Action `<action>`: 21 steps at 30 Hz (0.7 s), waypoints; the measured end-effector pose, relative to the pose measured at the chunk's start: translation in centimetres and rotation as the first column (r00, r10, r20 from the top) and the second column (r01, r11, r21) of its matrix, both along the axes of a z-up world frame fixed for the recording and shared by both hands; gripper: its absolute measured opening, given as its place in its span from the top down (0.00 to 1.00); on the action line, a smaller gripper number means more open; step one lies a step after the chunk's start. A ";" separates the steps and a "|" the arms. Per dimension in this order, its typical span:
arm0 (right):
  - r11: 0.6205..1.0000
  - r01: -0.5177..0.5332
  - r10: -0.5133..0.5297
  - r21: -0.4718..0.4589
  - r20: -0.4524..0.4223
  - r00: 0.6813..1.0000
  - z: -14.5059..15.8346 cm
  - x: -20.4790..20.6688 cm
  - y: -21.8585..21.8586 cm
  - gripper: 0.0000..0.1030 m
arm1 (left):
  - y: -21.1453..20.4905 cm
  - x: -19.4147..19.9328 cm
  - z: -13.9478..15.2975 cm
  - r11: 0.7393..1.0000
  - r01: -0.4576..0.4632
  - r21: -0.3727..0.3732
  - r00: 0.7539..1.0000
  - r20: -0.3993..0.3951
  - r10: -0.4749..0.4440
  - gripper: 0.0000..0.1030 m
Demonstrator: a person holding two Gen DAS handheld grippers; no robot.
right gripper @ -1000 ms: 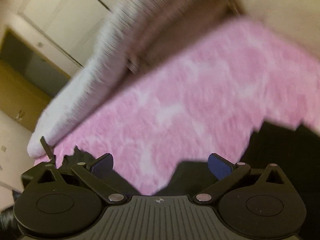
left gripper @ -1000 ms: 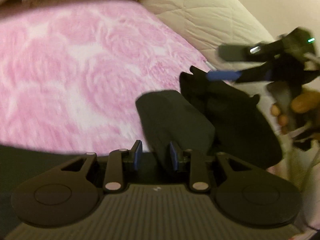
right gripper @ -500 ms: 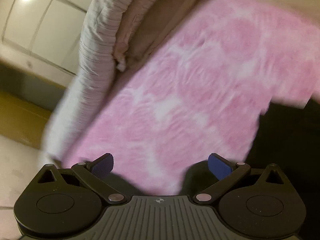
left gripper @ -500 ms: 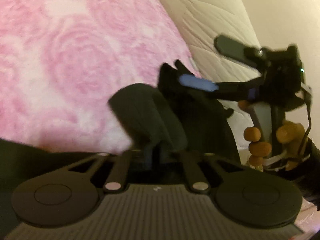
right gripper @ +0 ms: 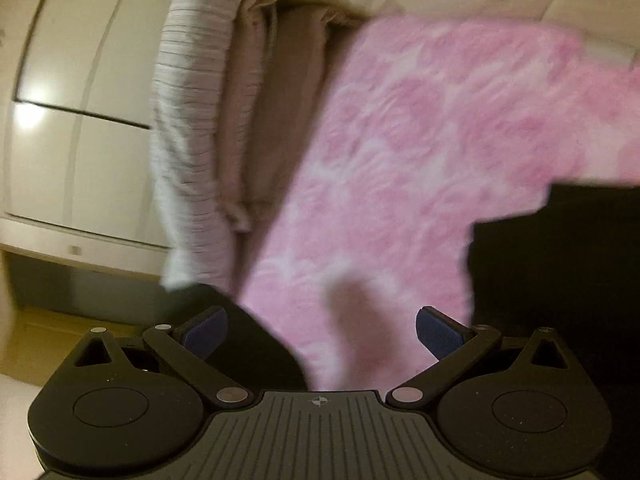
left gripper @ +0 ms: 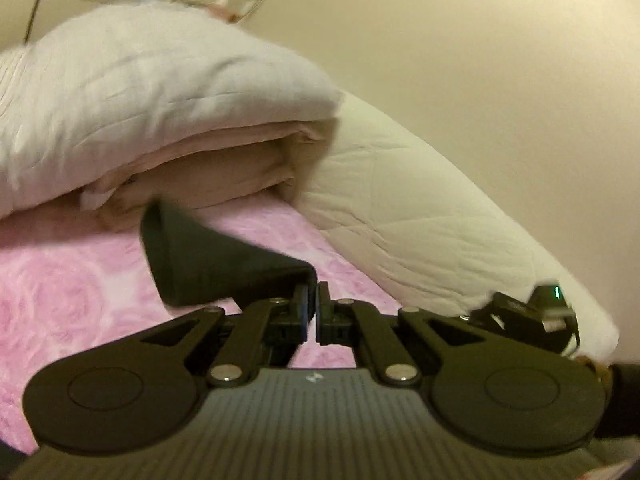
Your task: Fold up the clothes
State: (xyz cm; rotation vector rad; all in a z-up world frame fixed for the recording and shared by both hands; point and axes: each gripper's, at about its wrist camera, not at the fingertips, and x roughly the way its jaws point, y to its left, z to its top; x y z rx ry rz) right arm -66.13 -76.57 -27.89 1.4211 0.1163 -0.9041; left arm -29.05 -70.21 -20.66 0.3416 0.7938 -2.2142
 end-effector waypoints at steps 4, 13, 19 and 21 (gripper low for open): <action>0.997 -0.007 0.002 -0.075 -0.066 0.998 0.5 -1.3 0.5 0.00 | 3.6 -7.0 -4.5 0.970 0.203 0.137 0.976 0.050 -0.211 0.76; 0.954 -0.272 0.204 -0.128 -0.388 0.899 0.9 4.4 3.1 0.00 | 10.1 -1.2 -10.1 0.951 0.084 0.298 0.978 0.157 -0.136 0.76; 0.922 -0.370 0.209 -0.111 -0.661 0.720 -1.3 9.1 2.6 0.00 | 9.7 8.8 -10.7 0.946 -0.132 0.297 0.962 0.269 0.049 0.76; 0.940 -0.335 0.210 -0.068 -0.659 0.722 -2.5 8.9 1.5 0.00 | 9.7 10.6 -10.5 0.945 -0.164 0.282 0.954 0.289 0.079 0.76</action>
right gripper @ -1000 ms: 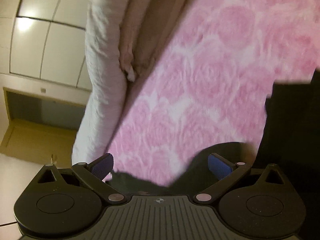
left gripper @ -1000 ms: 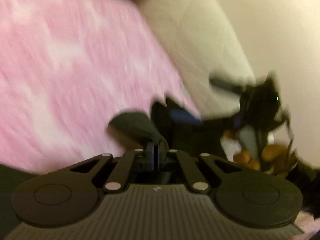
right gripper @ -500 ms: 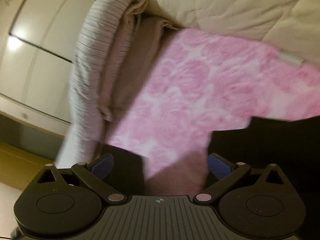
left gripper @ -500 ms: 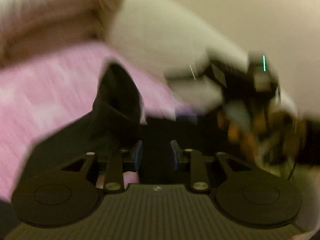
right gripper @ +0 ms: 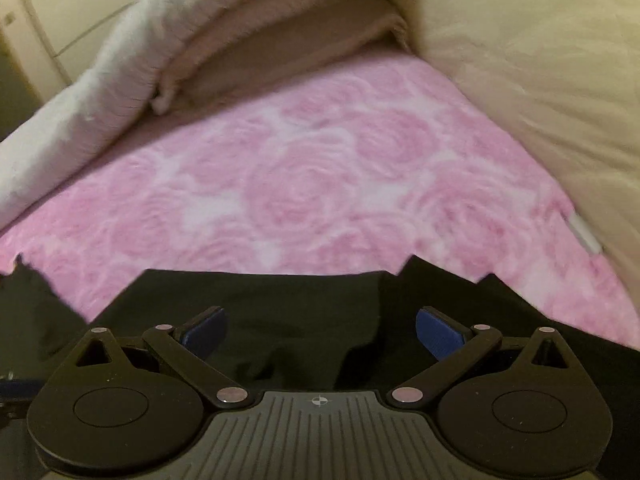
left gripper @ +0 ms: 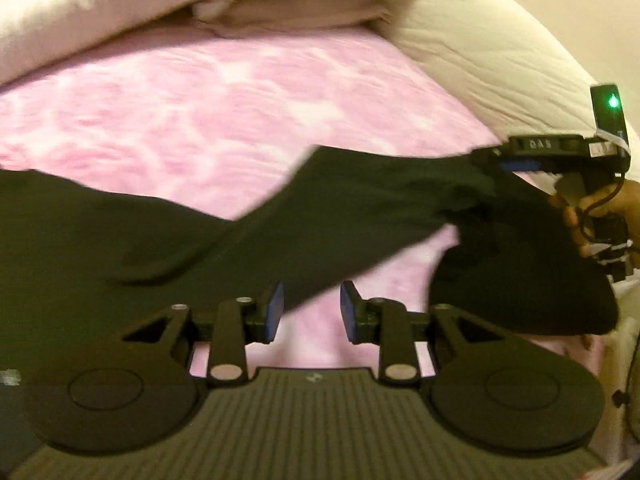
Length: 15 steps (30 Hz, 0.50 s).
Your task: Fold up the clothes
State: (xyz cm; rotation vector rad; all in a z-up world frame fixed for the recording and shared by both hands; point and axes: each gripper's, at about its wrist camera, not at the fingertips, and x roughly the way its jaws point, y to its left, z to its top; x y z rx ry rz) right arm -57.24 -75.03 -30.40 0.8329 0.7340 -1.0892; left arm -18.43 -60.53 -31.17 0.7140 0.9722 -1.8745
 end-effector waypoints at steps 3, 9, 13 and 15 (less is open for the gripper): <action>0.995 0.052 -0.055 0.083 0.029 0.998 -1.2 -0.7 -0.8 0.02 | 0.2 1.3 -0.1 1.000 -0.028 -0.001 1.000 0.005 0.028 0.76; 0.996 0.007 -0.001 0.091 -0.061 0.998 -1.7 1.0 0.9 0.45 | 0.8 0.5 -1.2 1.000 -0.021 0.023 0.999 -0.028 0.021 0.75; 0.994 -0.003 0.012 0.108 -0.076 0.997 -2.5 1.3 0.2 0.69 | 0.8 -0.3 -1.5 1.000 -0.004 0.027 0.999 -0.036 0.005 0.75; 0.996 -0.020 0.026 0.089 -0.069 0.997 -1.6 1.0 0.3 0.90 | 0.6 -0.3 -1.5 1.000 -0.005 0.025 0.999 -0.036 0.005 0.75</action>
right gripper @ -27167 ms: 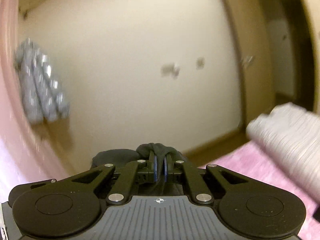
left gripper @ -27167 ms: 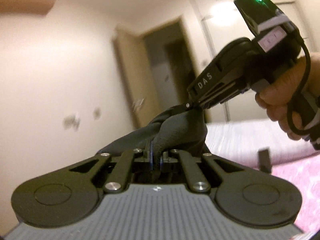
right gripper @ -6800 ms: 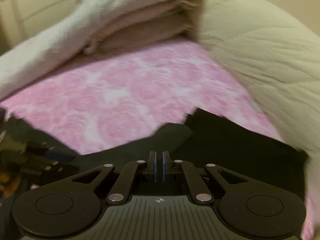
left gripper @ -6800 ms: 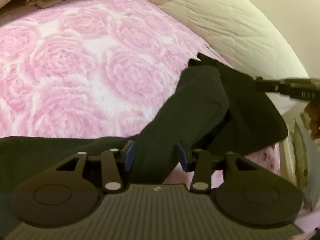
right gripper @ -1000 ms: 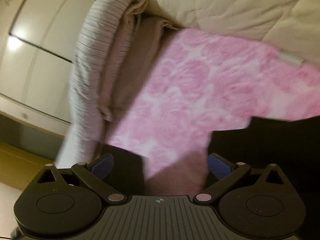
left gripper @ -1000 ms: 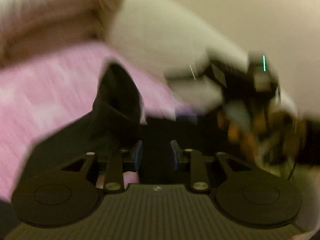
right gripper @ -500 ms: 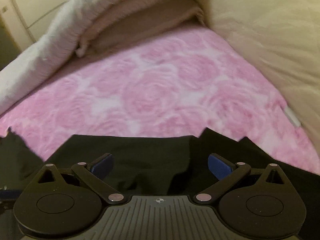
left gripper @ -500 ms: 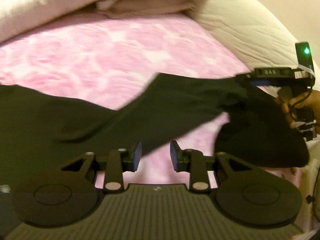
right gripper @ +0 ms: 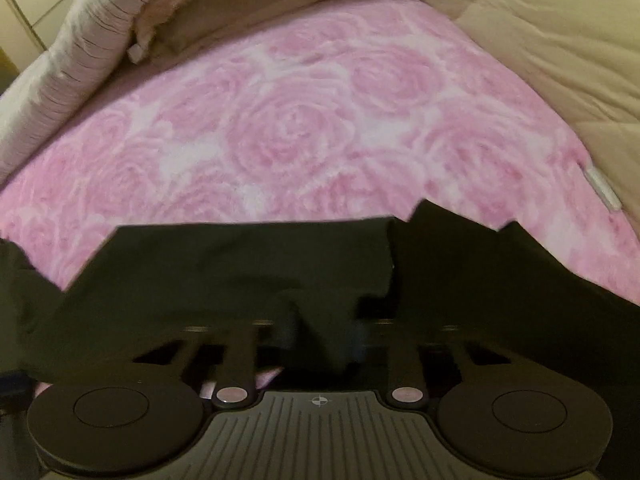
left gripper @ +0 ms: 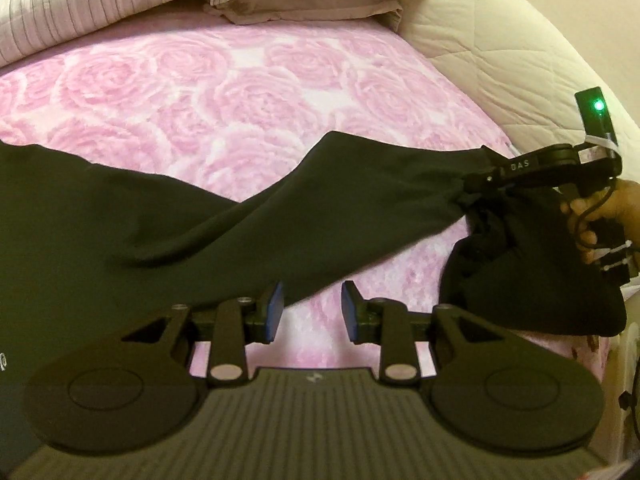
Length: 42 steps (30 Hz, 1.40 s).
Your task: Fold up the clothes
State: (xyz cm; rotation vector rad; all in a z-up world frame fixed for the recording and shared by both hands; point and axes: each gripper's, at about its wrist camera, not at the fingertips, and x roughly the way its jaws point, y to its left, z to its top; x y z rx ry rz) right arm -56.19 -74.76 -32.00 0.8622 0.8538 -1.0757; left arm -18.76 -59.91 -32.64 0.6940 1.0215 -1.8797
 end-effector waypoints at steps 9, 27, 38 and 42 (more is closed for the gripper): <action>0.989 -0.025 0.023 -0.145 -0.016 1.000 6.0 -3.0 2.4 0.95 | -0.5 0.9 0.8 1.000 -0.008 -0.012 1.000 0.009 0.008 0.75; 0.964 -0.199 0.205 -0.174 0.016 0.979 8.1 2.8 4.1 0.16 | -1.9 7.3 0.9 0.996 0.022 -0.085 0.966 0.259 0.001 0.71; 0.832 -0.551 0.554 0.062 -0.094 0.827 -2.1 11.2 -2.7 0.17 | -11.2 2.5 -4.1 0.922 0.387 0.005 0.852 0.381 -0.359 0.76; 0.807 -0.584 0.591 0.088 -0.135 0.796 -3.8 10.3 -2.1 0.81 | -11.5 2.9 -4.0 0.913 0.408 0.009 0.852 0.355 -0.384 1.00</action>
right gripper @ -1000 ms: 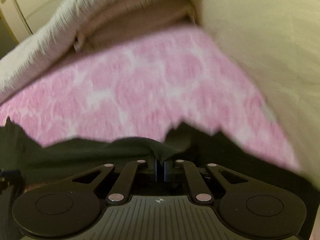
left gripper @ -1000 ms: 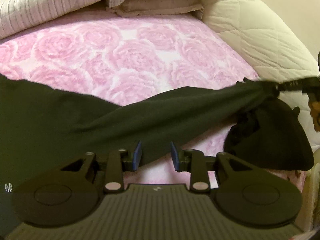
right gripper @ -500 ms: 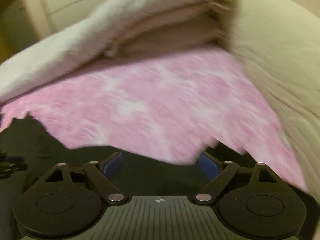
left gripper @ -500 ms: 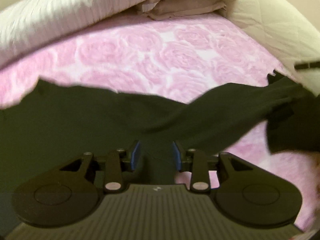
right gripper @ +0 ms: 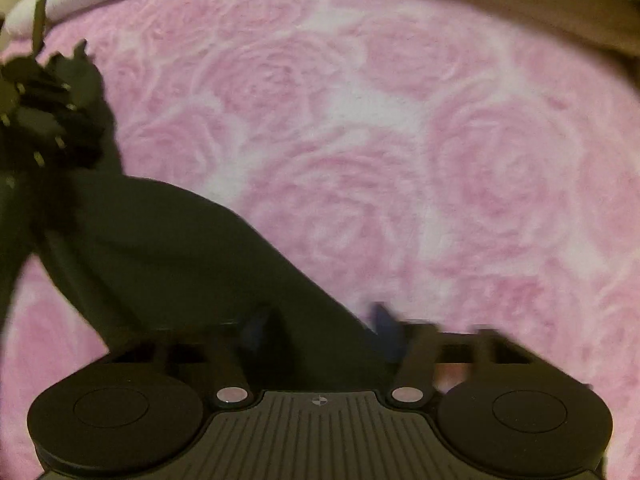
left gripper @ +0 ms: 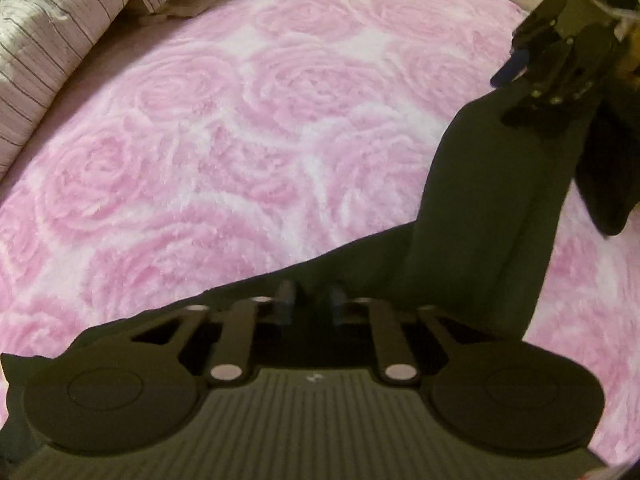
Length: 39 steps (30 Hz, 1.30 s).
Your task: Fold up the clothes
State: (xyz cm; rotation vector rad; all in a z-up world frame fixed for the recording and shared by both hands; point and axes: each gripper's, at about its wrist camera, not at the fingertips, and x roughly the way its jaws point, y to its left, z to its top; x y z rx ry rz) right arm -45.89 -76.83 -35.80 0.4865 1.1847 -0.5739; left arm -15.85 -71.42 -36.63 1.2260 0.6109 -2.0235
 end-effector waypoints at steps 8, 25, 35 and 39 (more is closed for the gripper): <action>0.976 0.008 0.011 -0.216 0.085 0.996 4.0 0.1 -0.2 0.99 | -1.3 3.9 3.2 0.931 -0.305 -0.199 0.952 -0.082 0.294 1.00; 0.910 0.391 -0.379 -0.142 0.100 0.920 5.5 -8.3 1.3 0.25 | -0.9 0.5 0.1 0.984 -0.131 -0.121 0.989 0.055 0.138 1.00; 0.809 0.584 -0.586 0.065 0.167 0.793 5.0 -12.7 0.7 0.26 | 0.6 2.9 2.5 0.910 -0.380 -0.168 0.924 -0.023 0.382 0.84; 0.801 0.592 -0.598 0.090 0.181 0.781 5.0 -12.7 0.6 0.58 | 4.1 0.0 4.5 0.926 -0.316 -0.206 0.948 -0.051 0.313 0.76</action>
